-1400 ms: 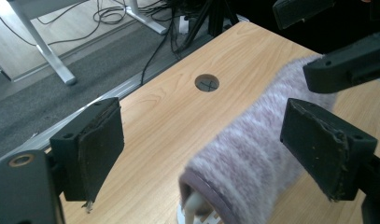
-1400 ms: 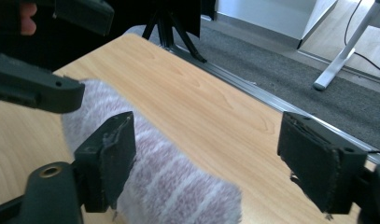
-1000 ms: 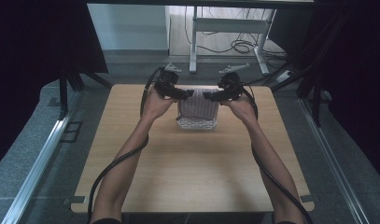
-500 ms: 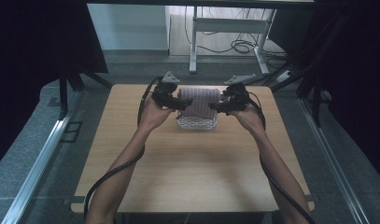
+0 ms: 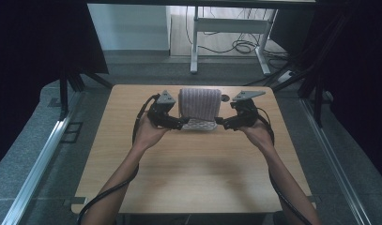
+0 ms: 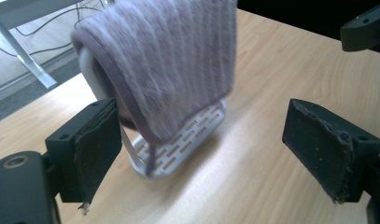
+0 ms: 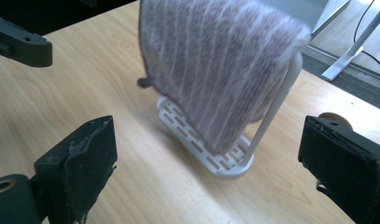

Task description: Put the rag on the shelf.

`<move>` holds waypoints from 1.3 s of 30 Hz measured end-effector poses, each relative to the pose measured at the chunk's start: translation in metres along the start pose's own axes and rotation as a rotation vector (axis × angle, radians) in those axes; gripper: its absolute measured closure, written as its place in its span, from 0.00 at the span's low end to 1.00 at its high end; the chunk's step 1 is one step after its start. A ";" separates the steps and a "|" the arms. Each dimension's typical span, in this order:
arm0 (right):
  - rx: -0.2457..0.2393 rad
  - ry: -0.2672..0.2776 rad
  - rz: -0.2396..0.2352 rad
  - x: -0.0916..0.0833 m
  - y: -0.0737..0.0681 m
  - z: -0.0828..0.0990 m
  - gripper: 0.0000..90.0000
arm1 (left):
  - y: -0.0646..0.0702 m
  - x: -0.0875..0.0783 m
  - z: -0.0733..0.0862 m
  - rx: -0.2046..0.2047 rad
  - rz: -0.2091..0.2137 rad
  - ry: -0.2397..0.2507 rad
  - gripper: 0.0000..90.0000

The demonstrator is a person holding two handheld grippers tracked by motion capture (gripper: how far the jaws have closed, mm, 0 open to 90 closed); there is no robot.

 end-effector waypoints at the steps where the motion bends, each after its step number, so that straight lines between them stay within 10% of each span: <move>1: -0.003 -0.002 -0.005 0.000 -0.005 0.007 0.04 | 0.005 -0.001 0.007 0.004 0.001 -0.001 0.13; 24: -0.029 -0.092 -0.080 0.042 -0.058 0.094 0.01 | 0.059 0.033 0.102 0.004 0.061 -0.062 0.13; 39: -0.027 -0.165 -0.119 0.069 -0.075 0.133 0.00 | 0.071 0.055 0.140 -0.003 0.058 -0.144 0.13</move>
Point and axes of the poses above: each handheld gripper's, and its own axes: x roughly forward along the jaws, z roughly out of its underside, y roughly to its right, the point moved 9 cm from there along x, roughly forward along the jaws, and after that the axes turned 10 degrees about -y, right-handed, at the moved point
